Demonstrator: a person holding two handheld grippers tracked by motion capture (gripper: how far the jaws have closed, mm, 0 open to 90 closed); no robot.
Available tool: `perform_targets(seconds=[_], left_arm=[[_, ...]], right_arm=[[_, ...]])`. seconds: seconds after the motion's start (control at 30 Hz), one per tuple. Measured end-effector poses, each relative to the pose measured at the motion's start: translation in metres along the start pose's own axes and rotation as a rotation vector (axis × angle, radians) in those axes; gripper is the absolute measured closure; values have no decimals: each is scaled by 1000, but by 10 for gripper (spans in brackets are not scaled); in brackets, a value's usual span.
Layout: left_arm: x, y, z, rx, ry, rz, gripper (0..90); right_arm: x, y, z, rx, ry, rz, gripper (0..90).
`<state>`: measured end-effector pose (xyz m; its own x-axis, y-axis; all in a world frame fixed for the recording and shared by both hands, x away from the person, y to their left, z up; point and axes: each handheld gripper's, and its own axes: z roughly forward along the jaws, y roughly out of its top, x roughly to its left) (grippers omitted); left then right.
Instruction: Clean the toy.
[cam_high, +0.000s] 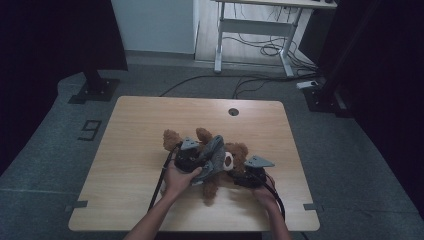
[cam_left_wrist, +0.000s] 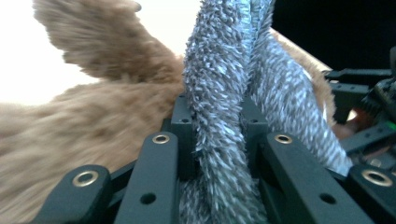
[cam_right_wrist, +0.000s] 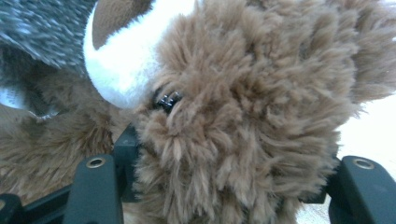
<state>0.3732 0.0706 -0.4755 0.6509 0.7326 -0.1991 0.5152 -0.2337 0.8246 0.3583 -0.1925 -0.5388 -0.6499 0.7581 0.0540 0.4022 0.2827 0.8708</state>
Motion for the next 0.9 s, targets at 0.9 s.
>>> perform_targets(seconds=[0.9], left_arm=[[82, -51, -45, 74, 196, -102, 736]], right_arm=[[-2, -1, 0, -7, 9, 14, 356]])
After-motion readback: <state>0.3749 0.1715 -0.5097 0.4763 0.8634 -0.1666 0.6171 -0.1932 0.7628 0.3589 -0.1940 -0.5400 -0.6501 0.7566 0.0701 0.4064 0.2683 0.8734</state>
